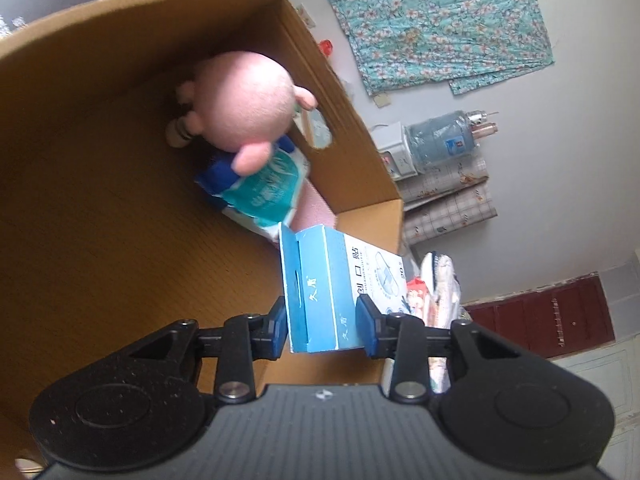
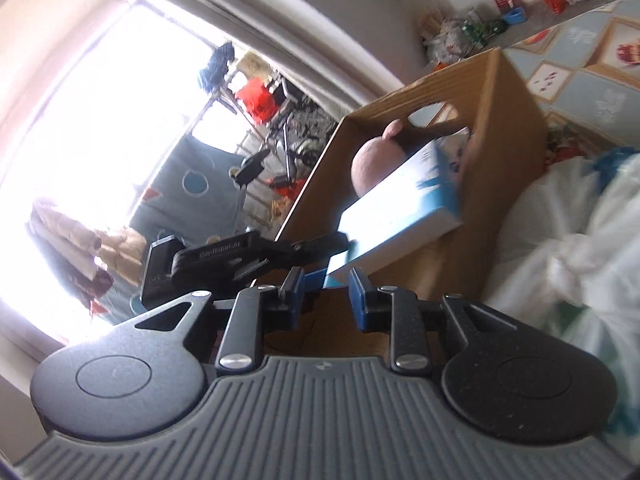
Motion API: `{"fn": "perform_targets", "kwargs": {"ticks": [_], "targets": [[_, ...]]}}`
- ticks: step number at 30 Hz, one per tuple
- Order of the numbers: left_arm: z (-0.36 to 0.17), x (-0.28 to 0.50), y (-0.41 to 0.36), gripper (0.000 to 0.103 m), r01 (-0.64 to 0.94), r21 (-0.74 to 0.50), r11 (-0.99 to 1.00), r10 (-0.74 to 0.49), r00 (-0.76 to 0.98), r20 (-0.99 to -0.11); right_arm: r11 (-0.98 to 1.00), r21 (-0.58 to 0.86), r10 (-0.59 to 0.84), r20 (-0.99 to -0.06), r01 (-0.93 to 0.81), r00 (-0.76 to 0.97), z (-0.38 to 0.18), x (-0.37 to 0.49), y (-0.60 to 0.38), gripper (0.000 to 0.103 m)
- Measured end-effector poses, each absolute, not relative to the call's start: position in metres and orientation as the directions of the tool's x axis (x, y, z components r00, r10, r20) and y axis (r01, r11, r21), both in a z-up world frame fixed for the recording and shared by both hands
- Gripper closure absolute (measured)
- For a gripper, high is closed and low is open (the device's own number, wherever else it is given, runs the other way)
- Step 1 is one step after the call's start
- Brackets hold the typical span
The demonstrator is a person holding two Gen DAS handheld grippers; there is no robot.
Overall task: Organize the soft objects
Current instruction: 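Lower the bandage box into the cardboard box with the left gripper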
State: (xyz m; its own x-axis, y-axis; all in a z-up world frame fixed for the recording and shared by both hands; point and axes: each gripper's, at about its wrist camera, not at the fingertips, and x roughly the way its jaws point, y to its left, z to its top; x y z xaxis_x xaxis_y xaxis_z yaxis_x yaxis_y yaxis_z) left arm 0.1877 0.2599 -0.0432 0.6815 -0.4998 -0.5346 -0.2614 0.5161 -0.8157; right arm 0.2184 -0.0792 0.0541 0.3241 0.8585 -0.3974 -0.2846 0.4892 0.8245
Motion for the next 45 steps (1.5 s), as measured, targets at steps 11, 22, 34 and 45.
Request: {"fn": "perform_targets", "kwargs": {"ticks": [11, 22, 34, 45], "targets": [[-0.061, 0.159, 0.267, 0.045, -0.362, -0.721, 0.591, -0.454, 0.589, -0.668, 0.484, 0.859, 0.823, -0.382, -0.168, 0.420, 0.024, 0.203, -0.154, 0.077], [-0.026, 0.172, 0.248, 0.040, -0.301, -0.543, 0.784, -0.289, 0.597, -0.748, 0.465, 0.865, 0.832, -0.356, -0.187, 0.425, 0.019, 0.191, -0.160, 0.076], [-0.063, 0.235, 0.237, 0.047, -0.350, -0.346, 0.870, -0.221, 0.351, -0.910, 0.461, 0.867, 0.836, -0.353, -0.189, 0.421, 0.002, 0.175, -0.168, 0.073], [-0.051, 0.232, 0.240, 0.047, -0.304, -0.331, 0.893, -0.181, 0.431, -0.884, 0.456, 0.877, 0.834, -0.363, -0.149, 0.415, -0.018, 0.176, -0.173, 0.071]]}}
